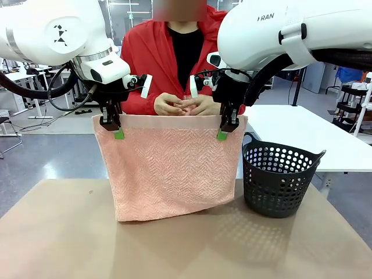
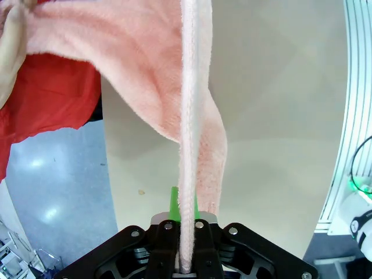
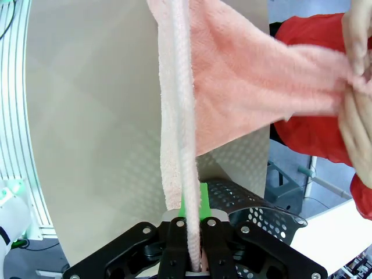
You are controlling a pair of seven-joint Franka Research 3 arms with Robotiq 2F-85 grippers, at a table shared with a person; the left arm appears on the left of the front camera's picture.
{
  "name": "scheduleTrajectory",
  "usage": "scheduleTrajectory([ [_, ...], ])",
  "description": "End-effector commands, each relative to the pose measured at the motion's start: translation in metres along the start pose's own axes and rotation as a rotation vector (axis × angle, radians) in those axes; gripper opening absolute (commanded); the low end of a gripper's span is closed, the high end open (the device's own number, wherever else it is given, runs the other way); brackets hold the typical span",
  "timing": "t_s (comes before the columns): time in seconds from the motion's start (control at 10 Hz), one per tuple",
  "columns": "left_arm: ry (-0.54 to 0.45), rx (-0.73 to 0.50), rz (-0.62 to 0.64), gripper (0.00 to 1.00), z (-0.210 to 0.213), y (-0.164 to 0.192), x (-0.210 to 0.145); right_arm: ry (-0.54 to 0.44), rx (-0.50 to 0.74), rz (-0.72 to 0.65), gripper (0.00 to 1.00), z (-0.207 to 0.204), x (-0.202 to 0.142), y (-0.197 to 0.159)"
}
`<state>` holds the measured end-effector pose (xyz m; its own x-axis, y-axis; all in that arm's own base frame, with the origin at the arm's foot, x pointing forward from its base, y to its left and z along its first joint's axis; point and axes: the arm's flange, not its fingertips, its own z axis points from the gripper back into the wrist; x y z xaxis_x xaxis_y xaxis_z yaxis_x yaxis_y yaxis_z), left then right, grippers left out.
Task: Fold the towel.
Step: Release the end of the 100 cm Hotel Towel you were holding and grab the top end of the folded side.
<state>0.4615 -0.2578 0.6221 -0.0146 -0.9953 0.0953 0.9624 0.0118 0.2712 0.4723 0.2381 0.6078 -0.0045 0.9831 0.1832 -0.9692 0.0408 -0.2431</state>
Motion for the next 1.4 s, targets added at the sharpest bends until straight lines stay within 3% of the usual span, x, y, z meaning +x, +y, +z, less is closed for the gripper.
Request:
scheduleTrajectory([
  [0.0,0.003,0.002,0.0,0.0,0.0001,0.0007,-0.0012,-0.002,-0.006,0.005,0.0,0.0005,-0.0005,-0.0009],
  [1.3,0.003,0.002,0.0,0.0,0.0001,0.0007,-0.0012,-0.002,-0.006,0.005,0.0,0.0005,-0.0005,-0.0009],
])
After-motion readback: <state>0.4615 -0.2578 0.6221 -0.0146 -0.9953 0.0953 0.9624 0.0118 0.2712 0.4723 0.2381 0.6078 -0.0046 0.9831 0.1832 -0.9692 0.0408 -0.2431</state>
